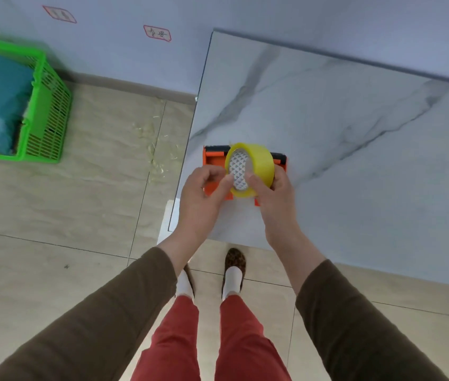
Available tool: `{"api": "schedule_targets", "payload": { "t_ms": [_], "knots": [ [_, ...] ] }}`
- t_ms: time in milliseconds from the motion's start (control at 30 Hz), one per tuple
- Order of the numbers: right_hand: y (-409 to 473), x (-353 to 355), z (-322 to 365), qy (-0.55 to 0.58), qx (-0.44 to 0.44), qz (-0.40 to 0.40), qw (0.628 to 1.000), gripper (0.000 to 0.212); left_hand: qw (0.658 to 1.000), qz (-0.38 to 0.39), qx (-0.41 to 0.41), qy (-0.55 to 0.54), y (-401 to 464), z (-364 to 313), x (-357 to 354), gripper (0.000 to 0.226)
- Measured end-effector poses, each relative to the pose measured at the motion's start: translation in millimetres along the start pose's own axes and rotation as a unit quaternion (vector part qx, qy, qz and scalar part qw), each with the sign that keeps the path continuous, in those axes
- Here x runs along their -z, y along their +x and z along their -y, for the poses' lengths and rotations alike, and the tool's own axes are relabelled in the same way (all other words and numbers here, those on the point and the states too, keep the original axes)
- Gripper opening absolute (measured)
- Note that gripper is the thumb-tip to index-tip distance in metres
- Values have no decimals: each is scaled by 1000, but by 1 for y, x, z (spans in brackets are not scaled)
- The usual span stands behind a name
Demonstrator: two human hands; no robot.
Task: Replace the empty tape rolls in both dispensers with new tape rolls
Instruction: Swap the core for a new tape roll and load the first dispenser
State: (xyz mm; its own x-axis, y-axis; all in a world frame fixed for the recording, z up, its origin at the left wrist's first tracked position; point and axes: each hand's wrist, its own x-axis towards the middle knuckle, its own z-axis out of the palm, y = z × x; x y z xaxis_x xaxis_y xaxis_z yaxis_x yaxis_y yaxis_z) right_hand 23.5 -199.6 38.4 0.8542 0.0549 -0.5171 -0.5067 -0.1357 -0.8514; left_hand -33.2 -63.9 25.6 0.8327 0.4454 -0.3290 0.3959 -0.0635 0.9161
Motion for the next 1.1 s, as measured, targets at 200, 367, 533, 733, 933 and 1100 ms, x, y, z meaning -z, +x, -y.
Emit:
{"api": "schedule_targets", "payload": {
  "t_ms": [200, 367, 533, 733, 933, 1100],
  "knots": [
    [-2, -4, -8, -9, -7, -54, 998, 24, 957, -44, 278, -70, 47, 35, 19, 18],
    [-1, -13, -17, -26, -4, -68, 997, 29, 949, 47, 301, -84, 64, 33, 7, 22],
    [-2, -22, -21, -72, 7, -42, 996, 28, 953, 72, 269, -121, 58, 23, 10, 20],
    [-7, -33, -26, -92, -1, -24, 995, 7, 955, 99, 240, -146, 43, 12, 16, 28],
    [-12, -41, -26, -110, 31, -9, 993, 19, 955, 132, 221, -148, 36, 14, 19, 39],
    [-19, -43, -28, -76, 19, 31, 996, 31, 949, 148, 221, -169, 32, 16, 24, 38]
  ]
}}
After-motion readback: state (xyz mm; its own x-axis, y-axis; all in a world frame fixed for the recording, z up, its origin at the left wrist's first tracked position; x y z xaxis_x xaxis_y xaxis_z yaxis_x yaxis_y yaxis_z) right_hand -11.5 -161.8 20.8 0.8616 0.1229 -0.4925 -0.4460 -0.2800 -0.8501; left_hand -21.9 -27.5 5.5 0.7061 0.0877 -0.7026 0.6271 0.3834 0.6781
